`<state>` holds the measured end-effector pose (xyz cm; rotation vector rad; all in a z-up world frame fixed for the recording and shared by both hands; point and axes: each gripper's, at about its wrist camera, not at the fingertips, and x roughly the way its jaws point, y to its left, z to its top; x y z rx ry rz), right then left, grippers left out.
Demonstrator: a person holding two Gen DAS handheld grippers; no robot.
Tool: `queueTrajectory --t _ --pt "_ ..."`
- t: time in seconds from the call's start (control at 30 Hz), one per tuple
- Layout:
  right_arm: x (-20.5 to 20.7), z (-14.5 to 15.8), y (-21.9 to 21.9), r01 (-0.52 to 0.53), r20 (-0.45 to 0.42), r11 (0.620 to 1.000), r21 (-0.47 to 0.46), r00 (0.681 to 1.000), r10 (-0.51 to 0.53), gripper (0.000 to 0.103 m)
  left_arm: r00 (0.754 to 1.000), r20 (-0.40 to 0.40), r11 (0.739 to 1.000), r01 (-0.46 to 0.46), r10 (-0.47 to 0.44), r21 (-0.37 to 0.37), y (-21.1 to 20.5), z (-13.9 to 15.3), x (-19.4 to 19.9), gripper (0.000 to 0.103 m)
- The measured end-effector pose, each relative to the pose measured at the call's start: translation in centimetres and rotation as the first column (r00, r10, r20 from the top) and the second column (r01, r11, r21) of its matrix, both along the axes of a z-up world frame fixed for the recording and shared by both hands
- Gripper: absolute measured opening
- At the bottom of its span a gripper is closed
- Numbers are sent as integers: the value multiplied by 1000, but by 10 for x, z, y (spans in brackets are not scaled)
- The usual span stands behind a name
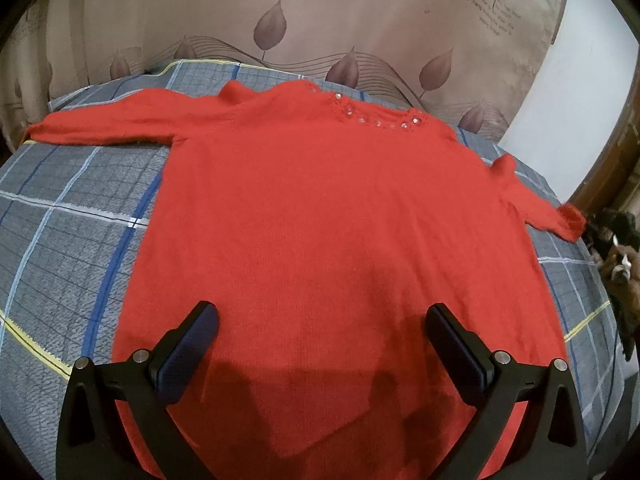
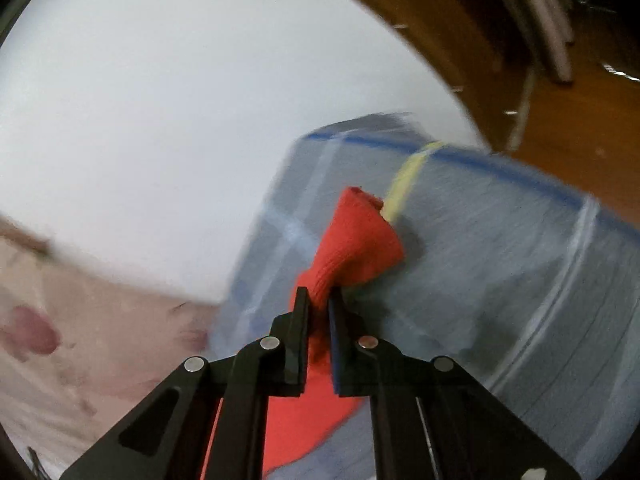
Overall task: Fold small clothes
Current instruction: 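Grasp the red sweater's sleeve cuff with the right gripper, then carry the sleeve across the sweater body toward the left gripper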
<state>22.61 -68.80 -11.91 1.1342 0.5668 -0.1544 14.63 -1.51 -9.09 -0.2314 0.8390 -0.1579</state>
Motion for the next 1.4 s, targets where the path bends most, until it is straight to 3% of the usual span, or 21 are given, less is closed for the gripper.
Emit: queueTrajectory --t 0.2,0.33,0.47,0.57,0.67,0.73,0.83,1.2,1.3,1.4 --pt "36 55 117 -236 89 970 -55 967 240 8 999 24 998 -24 25 -63 21 8 -5 103" --pt "64 69 217 -397 92 913 -93 910 405 8 995 72 995 -71 76 -65 53 20 -10 103" --pt "96 56 325 -533 69 842 -86 839 539 8 987 134 996 -94 93 4 83 26 -11 103" --pt "116 38 386 -586 42 808 -60 807 589 8 982 153 991 -120 111 53 96 18 -11 103" --pt "131 28 440 -634 0 769 -84 772 636 8 990 57 991 -128 130 -41 114 4 -2 103" --pt "135 23 466 -654 -18 750 -100 755 656 8 988 19 982 -152 155 -115 126 -5 0 103" --pt "140 19 499 -675 -73 719 -165 735 674 9 984 42 968 -161 172 -195 136 -6 -5 103" --pt "150 4 580 -733 -227 590 -339 672 705 16 985 54 964 -149 165 -219 138 -6 -6 103" --pt "146 4 587 -758 -219 551 -351 638 738 23 985 52 965 -152 167 -215 138 -7 -6 103" --pt "141 6 586 -805 -101 528 -270 569 816 41 984 50 964 -157 172 -216 137 -6 -6 103"
